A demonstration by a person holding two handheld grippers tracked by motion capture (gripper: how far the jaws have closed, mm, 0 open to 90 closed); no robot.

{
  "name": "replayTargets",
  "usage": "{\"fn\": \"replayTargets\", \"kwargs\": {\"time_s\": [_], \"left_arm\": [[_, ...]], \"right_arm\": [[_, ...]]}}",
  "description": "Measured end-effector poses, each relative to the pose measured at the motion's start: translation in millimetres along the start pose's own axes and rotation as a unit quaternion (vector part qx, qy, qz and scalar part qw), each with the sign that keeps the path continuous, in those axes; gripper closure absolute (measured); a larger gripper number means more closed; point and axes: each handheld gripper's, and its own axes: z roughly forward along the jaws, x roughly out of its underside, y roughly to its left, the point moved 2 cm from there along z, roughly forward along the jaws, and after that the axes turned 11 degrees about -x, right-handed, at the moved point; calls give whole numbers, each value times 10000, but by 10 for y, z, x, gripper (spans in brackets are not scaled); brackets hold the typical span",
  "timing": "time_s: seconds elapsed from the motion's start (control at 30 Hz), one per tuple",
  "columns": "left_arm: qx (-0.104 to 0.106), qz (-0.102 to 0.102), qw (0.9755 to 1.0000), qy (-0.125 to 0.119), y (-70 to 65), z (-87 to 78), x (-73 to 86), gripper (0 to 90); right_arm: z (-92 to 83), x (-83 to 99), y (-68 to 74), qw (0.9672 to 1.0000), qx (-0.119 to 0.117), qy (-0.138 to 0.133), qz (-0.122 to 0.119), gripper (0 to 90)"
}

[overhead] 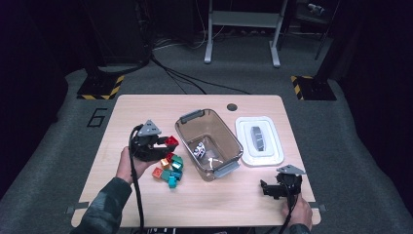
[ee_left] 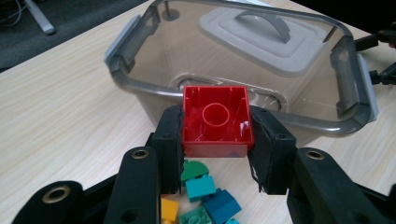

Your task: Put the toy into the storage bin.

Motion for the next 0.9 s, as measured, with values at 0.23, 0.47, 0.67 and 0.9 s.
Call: {"fn": "replayTargets", "kwargs": {"time_s": [0.23,0.47,0.67,0.9], "left_arm": [[233,271,9993,48,-185,105,-169,591],[435,427,9980,167,-350,214,-231,591],[601,529,9964,281,-493,302,-259,590],[810,740,9927,499,-670,387,-278,590]], "right_arm": [[0,0,0,10000,1,-1,-2,0],[0,0,1,10000,1,1,1,0],[0,0,0,10000,1,0,0,0],[0,0,0,10000,1,-2,-2,0]]}}
